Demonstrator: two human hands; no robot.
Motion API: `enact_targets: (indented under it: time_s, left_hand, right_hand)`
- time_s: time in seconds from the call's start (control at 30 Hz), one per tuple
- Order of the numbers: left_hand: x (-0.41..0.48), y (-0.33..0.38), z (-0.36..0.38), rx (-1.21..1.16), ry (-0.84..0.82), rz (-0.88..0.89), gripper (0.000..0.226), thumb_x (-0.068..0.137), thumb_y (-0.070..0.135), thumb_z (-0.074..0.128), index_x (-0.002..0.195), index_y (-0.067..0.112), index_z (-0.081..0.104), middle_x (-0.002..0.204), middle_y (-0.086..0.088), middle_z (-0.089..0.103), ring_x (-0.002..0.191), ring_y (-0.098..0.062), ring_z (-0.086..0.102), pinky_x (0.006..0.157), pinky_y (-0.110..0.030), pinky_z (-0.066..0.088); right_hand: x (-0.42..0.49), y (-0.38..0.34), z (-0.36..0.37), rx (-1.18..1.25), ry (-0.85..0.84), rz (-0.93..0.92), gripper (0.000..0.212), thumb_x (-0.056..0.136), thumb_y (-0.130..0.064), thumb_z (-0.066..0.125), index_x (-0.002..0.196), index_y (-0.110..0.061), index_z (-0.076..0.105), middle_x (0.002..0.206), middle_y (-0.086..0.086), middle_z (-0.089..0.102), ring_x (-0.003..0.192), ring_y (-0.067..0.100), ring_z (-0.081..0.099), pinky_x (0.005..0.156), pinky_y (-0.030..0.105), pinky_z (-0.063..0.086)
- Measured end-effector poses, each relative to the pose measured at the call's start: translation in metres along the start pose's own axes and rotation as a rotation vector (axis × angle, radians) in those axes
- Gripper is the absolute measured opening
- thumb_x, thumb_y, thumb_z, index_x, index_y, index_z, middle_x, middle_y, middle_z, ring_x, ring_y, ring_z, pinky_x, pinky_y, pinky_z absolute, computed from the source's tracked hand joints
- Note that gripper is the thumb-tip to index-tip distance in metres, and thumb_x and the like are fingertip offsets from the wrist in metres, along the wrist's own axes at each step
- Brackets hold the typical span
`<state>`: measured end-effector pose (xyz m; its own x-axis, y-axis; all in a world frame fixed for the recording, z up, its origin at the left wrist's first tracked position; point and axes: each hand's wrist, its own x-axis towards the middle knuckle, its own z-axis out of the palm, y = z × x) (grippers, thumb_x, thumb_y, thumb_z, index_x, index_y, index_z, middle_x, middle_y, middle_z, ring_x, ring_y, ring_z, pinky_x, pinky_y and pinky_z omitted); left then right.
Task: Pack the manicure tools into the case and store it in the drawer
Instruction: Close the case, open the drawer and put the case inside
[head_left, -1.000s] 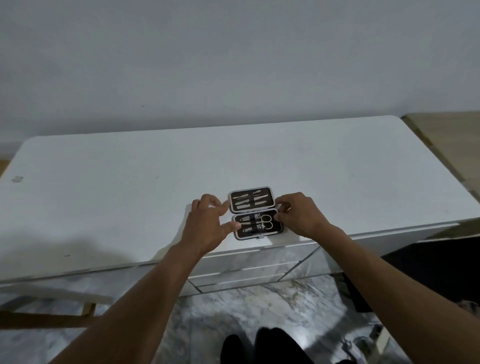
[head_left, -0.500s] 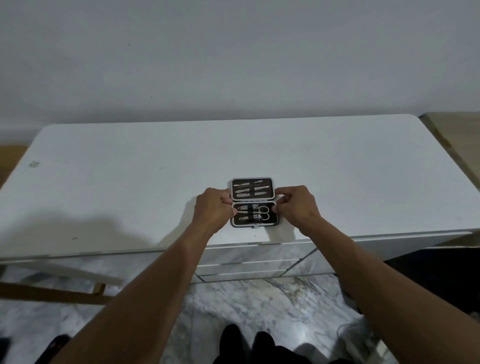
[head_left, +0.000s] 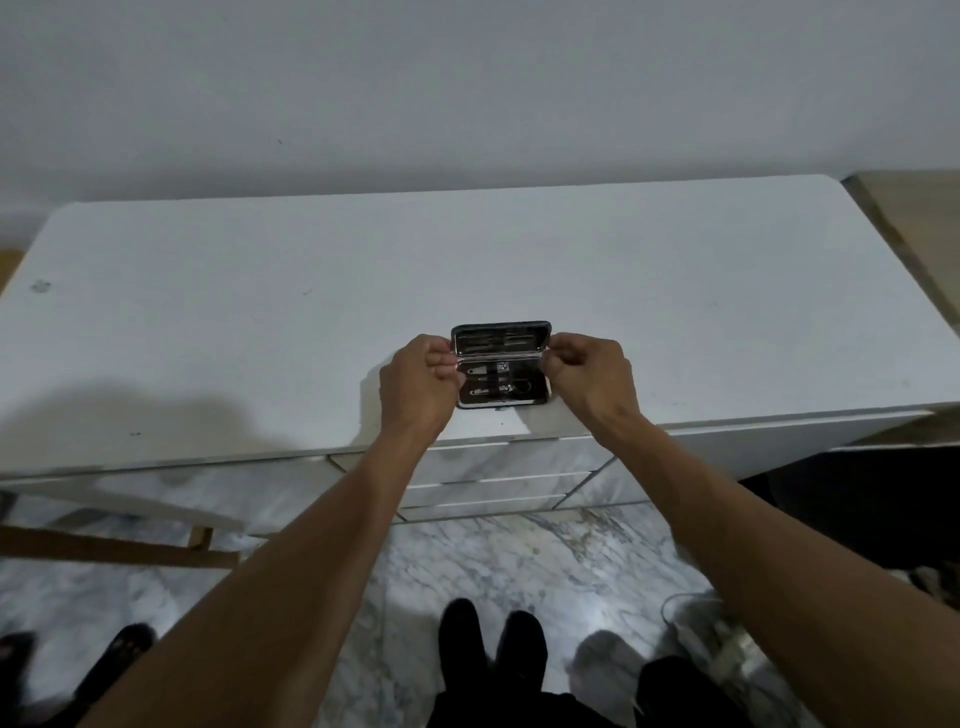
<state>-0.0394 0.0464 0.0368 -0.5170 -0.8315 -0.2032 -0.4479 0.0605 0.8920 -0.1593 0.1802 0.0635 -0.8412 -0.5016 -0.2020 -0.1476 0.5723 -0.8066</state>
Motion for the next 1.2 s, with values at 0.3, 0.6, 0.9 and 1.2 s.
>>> enact_targets:
  time_s: [0.3,0.6,0.9,1.2]
  left_hand:
    - [-0.024,-0.006,-0.010,-0.100,-0.060,0.037,0.023,0.084,0.055,0.059,0.080,0.039,0.074,0.081,0.010,0.073,0.088,-0.015,0.069,0.086,-0.034,0.056]
    - [-0.031,-0.015,-0.017,0.111,-0.053,0.180,0.034,0.085,0.014,0.073,0.119,0.009,0.068,0.106,0.003,0.069,0.085,0.003,0.062,0.076,0.003,0.040]
    - [-0.030,-0.017,-0.008,0.361,-0.014,0.365,0.016,0.089,0.012,0.069,0.099,0.001,0.075,0.090,-0.017,0.071,0.085,-0.030,0.065,0.077,-0.031,0.048]
    - [-0.056,-0.012,-0.003,0.446,0.059,0.294,0.032,0.097,0.017,0.056,0.127,0.009,0.062,0.122,-0.009,0.060,0.102,-0.016,0.057,0.085,-0.018,0.038]
  right_hand:
    - [-0.008,0.008,-0.003,0.063,-0.027,-0.024,0.037,0.085,-0.051,0.060,0.089,-0.018,0.075,0.081,-0.005,0.073,0.079,0.010,0.067,0.075,0.027,0.049]
    - [-0.015,0.023,0.000,-0.127,-0.053,-0.138,0.036,0.083,-0.026,0.073,0.117,-0.012,0.069,0.110,0.002,0.073,0.092,0.006,0.064,0.083,0.011,0.047]
    - [-0.015,0.019,0.005,-0.258,-0.045,-0.205,0.023,0.087,-0.014,0.068,0.108,-0.005,0.072,0.110,0.011,0.071,0.101,0.025,0.065,0.089,0.027,0.049]
    - [-0.044,0.033,-0.002,-0.248,0.014,-0.386,0.023,0.093,-0.017,0.059,0.114,-0.009,0.067,0.112,0.006,0.063,0.094,0.017,0.059,0.087,0.029,0.050]
